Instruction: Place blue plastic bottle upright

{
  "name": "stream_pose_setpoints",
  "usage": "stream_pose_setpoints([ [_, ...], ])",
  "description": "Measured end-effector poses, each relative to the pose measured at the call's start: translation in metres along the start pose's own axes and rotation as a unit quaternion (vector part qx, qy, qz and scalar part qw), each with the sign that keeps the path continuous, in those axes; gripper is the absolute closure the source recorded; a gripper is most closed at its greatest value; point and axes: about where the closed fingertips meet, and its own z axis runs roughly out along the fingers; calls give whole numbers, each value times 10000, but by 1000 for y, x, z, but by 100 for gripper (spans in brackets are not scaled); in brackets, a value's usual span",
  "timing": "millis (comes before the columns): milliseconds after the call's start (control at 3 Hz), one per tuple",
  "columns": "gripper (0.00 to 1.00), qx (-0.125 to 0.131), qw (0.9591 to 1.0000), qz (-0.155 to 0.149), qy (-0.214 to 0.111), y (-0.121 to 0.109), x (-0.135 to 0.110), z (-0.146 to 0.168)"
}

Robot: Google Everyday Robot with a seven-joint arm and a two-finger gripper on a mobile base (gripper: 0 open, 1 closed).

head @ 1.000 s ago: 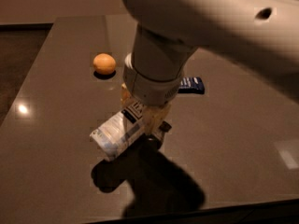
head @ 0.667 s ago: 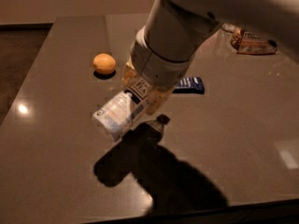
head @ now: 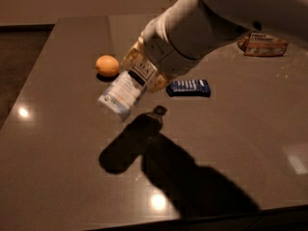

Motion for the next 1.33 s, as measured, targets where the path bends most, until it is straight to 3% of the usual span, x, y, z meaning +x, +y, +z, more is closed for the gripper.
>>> stream_pose_setpoints([
  [333,100,752,9918,-881,539,-21,16,-1],
  [667,100,1069,9833,-1256,770,-31,22,-2],
  [1000,100,1093,9814,-1346,821,-36,20,-7],
  [1333,100,1003,9754,-1722,946,-46,14,-12],
])
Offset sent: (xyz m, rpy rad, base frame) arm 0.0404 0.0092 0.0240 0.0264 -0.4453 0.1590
